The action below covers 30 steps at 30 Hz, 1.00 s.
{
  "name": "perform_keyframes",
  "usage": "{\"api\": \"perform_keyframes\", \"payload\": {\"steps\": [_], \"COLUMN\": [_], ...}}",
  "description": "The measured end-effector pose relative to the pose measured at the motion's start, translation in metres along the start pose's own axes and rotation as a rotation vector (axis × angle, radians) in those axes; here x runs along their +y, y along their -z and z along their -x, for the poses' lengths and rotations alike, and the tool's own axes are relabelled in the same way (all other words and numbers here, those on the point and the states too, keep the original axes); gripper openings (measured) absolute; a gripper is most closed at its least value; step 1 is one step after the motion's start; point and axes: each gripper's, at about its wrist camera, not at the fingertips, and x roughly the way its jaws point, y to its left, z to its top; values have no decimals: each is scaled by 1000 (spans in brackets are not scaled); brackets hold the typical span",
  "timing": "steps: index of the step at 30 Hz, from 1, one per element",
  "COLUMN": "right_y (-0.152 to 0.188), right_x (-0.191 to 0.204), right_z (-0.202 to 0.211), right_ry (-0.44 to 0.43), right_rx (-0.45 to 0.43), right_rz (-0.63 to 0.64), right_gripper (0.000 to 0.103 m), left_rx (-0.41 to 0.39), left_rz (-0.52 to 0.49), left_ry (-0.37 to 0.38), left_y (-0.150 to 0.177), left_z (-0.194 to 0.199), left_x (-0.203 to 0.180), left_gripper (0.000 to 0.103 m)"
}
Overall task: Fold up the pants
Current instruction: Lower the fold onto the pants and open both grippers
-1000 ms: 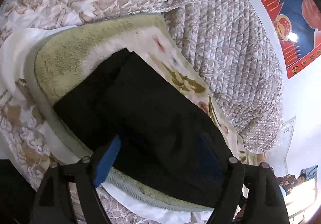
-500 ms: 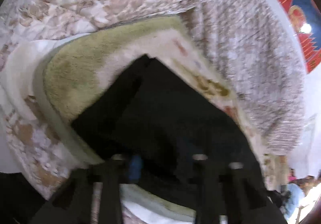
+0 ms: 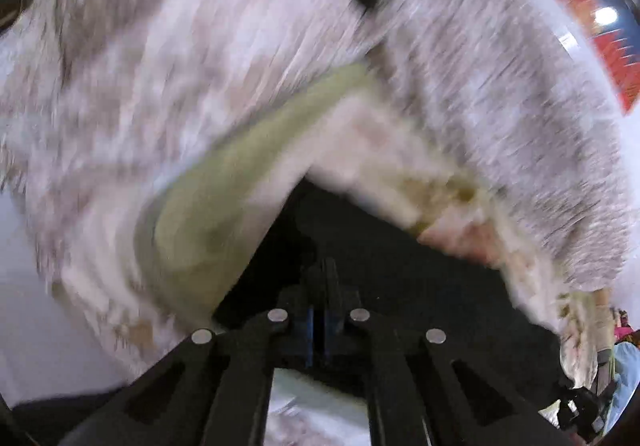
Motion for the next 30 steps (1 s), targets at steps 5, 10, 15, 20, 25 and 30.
{"api": "perform_keyframes", "payload": {"steps": [5, 10, 15, 20, 25, 30], "right_y": [11, 13, 11, 4, 12, 4], "right_x": [-14, -1, 1, 35, 78, 90], "right_z": [-11, -5, 20, 28, -26, -76], "right_ry": [76, 128, 245, 232, 173, 192], "right_rx": [48, 23, -110, -210, -53, 100], "right_rz": [-18, 19, 21, 208, 515, 639], "right_gripper": [7, 8, 30, 30, 30, 30], "left_rx": [36, 26, -66, -111, -36, -1], "left_rz": [-3, -31, -12, -114, -277, -394], "left_ry": [-35, -70, -150, -81, -39, -126], "left_y": [6, 4, -5, -12, -10, -16], "left_z": [-11, -8, 10, 13, -22, -64], "left_x": [8, 6, 9, -24, -73, -98], "left_gripper": [4, 7, 18, 40, 45, 45]}}
